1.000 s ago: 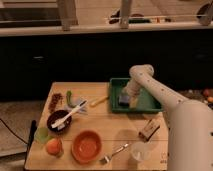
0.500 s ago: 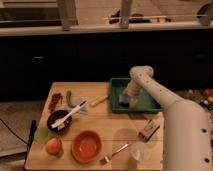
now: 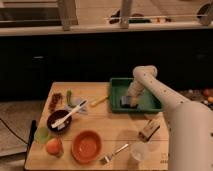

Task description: Place sponge in table surface

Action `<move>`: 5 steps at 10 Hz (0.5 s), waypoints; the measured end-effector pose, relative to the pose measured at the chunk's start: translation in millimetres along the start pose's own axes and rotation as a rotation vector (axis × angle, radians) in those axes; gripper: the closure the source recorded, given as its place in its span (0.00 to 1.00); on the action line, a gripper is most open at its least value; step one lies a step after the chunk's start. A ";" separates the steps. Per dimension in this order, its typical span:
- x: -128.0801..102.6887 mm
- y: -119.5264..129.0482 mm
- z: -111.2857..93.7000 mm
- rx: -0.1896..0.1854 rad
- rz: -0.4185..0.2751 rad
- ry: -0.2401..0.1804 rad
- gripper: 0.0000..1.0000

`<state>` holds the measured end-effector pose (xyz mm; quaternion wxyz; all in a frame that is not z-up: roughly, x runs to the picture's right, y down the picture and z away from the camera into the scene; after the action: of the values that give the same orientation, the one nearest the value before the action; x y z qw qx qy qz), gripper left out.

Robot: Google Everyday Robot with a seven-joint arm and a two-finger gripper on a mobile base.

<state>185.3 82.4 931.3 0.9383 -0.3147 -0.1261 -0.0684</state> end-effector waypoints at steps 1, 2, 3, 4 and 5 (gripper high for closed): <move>0.3 1.8 -10.0 0.011 -0.008 -0.001 0.99; -1.2 2.6 -20.6 0.024 -0.023 -0.002 1.00; -4.0 2.8 -28.9 0.034 -0.040 -0.002 1.00; -6.4 2.7 -34.3 0.042 -0.053 -0.001 1.00; -8.6 3.0 -43.7 0.055 -0.072 0.002 1.00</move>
<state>186.1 58.7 893.5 0.9436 -0.2840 -0.1380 -0.0992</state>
